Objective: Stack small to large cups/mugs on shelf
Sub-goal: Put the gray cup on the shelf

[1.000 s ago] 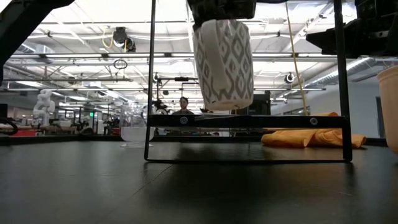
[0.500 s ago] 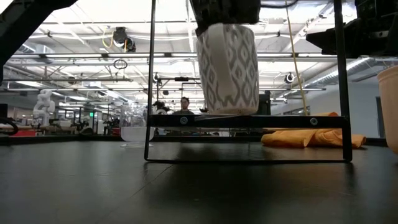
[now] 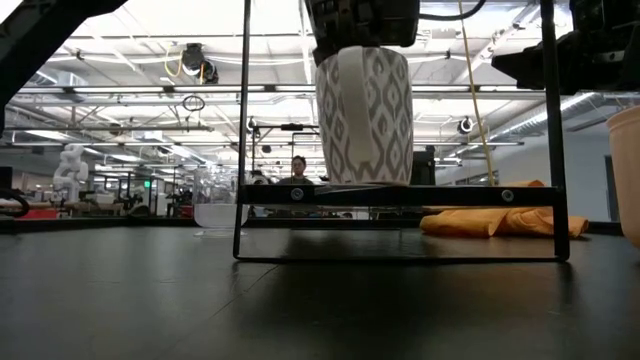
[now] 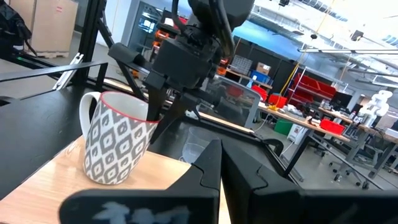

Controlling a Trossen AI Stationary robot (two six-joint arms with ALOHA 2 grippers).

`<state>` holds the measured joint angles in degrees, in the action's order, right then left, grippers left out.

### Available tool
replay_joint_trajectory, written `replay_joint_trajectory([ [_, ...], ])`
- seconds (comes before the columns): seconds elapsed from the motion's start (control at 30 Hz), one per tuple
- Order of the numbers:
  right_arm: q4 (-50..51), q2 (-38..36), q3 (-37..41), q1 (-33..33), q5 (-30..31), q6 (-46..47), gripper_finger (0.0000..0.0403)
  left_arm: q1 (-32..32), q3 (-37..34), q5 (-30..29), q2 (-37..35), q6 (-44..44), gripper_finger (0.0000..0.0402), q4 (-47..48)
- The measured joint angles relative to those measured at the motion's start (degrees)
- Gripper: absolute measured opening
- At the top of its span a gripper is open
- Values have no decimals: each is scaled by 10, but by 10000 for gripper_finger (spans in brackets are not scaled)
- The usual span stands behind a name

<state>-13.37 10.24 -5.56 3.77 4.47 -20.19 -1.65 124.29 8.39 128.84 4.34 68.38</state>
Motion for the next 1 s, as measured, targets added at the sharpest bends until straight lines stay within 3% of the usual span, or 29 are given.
replay_joint_trajectory([
  [1.0,0,0,0,0,0,0,0,-26,-2,-77,1,-11,17,-22],
])
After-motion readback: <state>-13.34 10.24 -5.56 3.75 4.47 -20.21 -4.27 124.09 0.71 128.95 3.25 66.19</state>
